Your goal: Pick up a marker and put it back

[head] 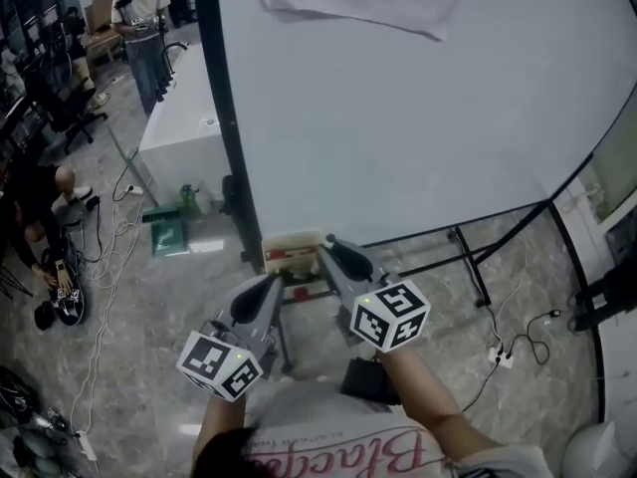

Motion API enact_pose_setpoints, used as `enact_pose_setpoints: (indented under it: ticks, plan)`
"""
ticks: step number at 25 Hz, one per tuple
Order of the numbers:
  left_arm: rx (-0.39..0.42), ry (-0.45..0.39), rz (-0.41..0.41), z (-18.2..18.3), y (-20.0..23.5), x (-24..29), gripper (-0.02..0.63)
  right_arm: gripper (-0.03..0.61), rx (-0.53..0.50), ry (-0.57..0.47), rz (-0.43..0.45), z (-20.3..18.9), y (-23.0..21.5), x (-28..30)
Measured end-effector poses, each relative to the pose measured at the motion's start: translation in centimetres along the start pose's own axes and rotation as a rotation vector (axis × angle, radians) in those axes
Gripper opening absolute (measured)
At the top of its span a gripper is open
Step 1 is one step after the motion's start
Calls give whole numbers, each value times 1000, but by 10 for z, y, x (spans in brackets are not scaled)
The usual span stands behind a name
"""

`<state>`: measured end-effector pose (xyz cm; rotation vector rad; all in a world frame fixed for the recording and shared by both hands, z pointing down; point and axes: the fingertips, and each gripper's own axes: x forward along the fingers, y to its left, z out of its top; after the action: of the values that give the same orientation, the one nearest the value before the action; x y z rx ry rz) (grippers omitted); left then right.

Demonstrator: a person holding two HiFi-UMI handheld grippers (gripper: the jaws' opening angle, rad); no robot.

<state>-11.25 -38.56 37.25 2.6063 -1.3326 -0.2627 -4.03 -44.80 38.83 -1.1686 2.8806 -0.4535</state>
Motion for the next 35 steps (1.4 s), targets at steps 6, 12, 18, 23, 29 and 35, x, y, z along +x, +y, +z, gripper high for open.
enact_pose_setpoints:
  ticks: [6,12,18,23,29,35]
  plan:
    - [57,-21,-28,16,-3,4,0,67,-19,-188,17,58,27,-40]
    - [110,-32,-20,29,-5,4,-2,66,-43,-265,-4,73,31,-56]
    - [96,-45,-29,32,-4,6,0,66,-40,-267,-5,72,32,-56]
    - [90,-39,-22,29,-1,5,0,66,-38,-256,-11,69,30,-53]
    - [85,-34,-10,24,3,1,0,66,-46,-200,-9,50,18,-34]
    - [88,-28,10,22,8,-3,0,66,-2,-97,-23,7,-1,-3]
